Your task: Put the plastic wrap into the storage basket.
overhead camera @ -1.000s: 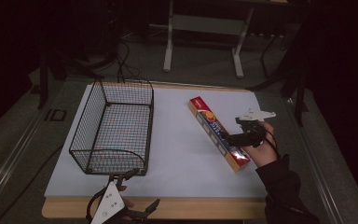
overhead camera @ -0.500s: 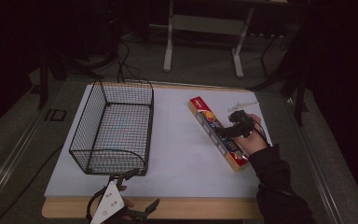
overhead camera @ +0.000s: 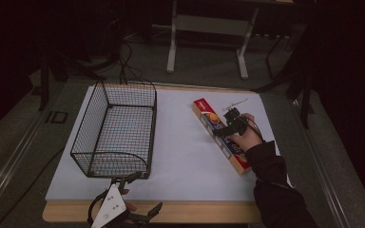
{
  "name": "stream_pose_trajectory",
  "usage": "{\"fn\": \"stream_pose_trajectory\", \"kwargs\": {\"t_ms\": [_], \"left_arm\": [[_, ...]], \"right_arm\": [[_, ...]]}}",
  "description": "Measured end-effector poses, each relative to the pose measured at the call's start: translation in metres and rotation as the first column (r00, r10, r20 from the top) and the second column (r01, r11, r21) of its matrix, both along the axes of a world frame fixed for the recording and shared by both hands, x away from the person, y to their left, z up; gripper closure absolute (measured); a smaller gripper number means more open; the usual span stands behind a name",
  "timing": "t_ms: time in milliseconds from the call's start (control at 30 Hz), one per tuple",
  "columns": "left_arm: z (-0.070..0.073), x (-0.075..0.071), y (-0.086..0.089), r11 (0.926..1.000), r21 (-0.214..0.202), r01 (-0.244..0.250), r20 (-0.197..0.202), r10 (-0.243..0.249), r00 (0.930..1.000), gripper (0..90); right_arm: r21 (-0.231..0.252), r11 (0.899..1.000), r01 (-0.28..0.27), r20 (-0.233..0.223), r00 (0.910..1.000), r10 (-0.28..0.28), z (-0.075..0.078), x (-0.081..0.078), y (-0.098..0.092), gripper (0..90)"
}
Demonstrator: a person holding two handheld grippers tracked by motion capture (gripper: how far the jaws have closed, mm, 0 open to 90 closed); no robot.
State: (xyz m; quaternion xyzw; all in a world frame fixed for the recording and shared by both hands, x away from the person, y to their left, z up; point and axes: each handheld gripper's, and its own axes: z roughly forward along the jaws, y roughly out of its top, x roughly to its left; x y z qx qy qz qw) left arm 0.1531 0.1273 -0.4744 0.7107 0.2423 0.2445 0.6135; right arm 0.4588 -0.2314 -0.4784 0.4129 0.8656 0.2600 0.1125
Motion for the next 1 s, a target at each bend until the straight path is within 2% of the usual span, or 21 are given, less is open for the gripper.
{"fn": "stream_pose_trajectory", "kwargs": {"t_ms": [267, 333, 400, 433, 567, 700, 733, 900, 1000], "left_arm": [[0.0, 0.0, 0.0, 1.0, -0.004, 0.003, -0.003, -0.003, 1.0, 1.3], [0.0, 0.0, 0.0, 1.0, -0.003, 0.004, -0.003, -0.004, 1.0, 1.3], [0.0, 0.0, 0.0, 1.0, -0.002, 0.004, -0.002, -0.004, 1.0, 1.2], [0.0, 0.0, 0.0, 1.0, -0.001, 0.005, -0.003, -0.005, 1.0, 1.3], [0.0, 0.0, 0.0, 1.0, 0.0, 0.004, -0.004, -0.004, 1.0, 1.3], [0.0, 0.0, 0.0, 1.0, 0.001, 0.005, -0.003, -0.005, 1.0, 1.3], [0.0, 0.0, 0.0, 1.0, 0.002, 0.006, -0.003, -0.006, 1.0, 1.2], [0.0, 0.0, 0.0, 1.0, 0.002, 0.006, -0.004, -0.006, 1.0, 1.3], [0.0, 0.0, 0.0, 1.0, -0.002, 0.009, -0.006, -0.009, 0.9999, 1.3]], "right_arm": [[-0.072, 0.997, 0.016, -0.071, 0.9972, -0.022, -0.015, 0.013, 0.006, 18.8], [-0.086, 0.996, 0.018, -0.104, 0.9942, -0.027, -0.018, 0.016, 0.007, 20.3], [-0.098, 0.995, 0.023, -0.11, 0.9934, -0.033, -0.018, 0.018, 0.008, 21.5], [-0.119, 0.993, 0.016, -0.151, 0.988, -0.034, -0.019, 0.022, 0.01, 21.6], [-0.163, 0.987, 0.011, -0.195, 0.98, -0.043, -0.018, 0.026, 0.016, 25.9], [-0.218, 0.976, 0.005, -0.25, 0.9664, -0.061, -0.018, 0.03, 0.022, 30.5], [-0.233, 0.973, 0.009, -0.247, 0.9665, -0.068, -0.018, 0.031, 0.024, 31.8], [-0.272, 0.962, 0.01, -0.284, 0.9546, -0.09, -0.019, 0.034, 0.028, 34.4], [-0.28, 0.96, 0.007, -0.295, 0.9509, -0.093, -0.019, 0.035, 0.029, 35.5]]}}
